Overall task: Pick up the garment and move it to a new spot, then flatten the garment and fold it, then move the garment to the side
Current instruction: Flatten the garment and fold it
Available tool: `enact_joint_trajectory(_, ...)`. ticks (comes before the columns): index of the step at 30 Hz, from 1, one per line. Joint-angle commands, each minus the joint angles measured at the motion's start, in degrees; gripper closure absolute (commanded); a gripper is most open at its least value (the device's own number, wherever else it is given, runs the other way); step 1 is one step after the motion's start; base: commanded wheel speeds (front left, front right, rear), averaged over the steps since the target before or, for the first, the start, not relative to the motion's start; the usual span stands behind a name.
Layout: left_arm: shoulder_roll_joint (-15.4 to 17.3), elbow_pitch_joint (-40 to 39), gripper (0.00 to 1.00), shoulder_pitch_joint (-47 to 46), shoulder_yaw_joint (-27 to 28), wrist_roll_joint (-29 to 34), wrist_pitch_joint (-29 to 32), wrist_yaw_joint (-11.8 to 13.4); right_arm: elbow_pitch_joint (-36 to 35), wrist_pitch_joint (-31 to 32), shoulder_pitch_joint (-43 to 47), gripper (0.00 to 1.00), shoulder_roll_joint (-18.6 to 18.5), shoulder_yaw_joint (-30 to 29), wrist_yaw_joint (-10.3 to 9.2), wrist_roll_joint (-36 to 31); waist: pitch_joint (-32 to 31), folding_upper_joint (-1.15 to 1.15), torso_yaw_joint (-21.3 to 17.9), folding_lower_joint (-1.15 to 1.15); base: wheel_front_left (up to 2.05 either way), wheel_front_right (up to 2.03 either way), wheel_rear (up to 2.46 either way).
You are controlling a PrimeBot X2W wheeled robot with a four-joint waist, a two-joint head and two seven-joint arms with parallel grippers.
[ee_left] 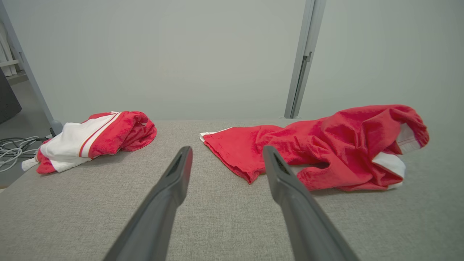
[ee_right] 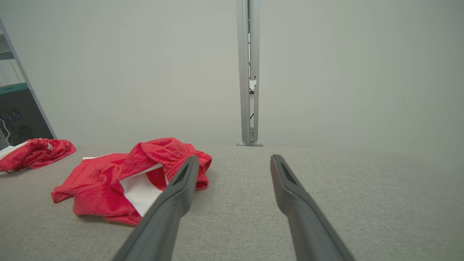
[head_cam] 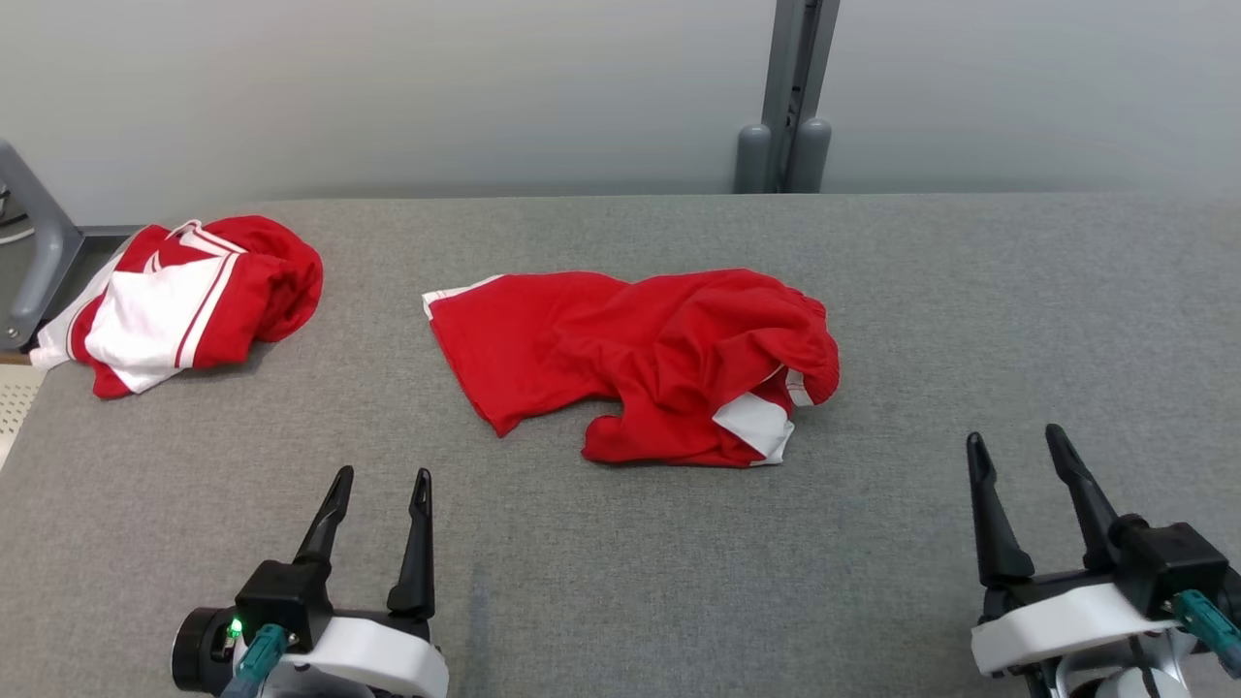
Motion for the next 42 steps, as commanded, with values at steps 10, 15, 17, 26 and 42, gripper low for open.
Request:
enact_joint_trajectory(10,0.2,-1.2,0.0,-3.2,-2.0,-1.1,-0.1,0.9,13.0,-0.3,-10.6,0.0,-0.3,4.0,0.02,-3.3,4.5,0.0,6.2,0.0,0.0,0.0,0.0)
enact_joint_trajectory(15,0.2,-1.6,0.0,-4.2,-2.5,-1.9,-0.1,1.5,19.5,-0.3,-16.0,0.0,-0.3,3.1,0.02,-5.6,7.0,0.0,9.1,0.0,0.0,0.0,0.0)
enact_joint_trajectory(17,0.2,-1.7,0.0,-4.4,-2.7,-2.0,-0.1,1.6,20.6,-0.3,-17.0,0.0,-0.3,2.7,0.02,-6.1,7.3,0.0,9.6,0.0,0.0,0.0,0.0)
enact_joint_trajectory(26,0.2,-2.3,0.0,-4.3,-2.7,-2.9,-0.1,2.5,21.9,-0.3,-20.2,1.0,-0.3,0.7,0.02,-7.8,8.3,0.0,11.0,0.0,0.0,0.0,0.0)
enact_joint_trajectory(42,0.2,-2.4,0.0,-5.3,-3.8,-3.1,-0.1,2.3,23.4,-0.3,-23.3,1.0,-5.6,-11.3,0.02,-14.4,9.3,0.0,7.1,0.0,0.0,0.0,0.0)
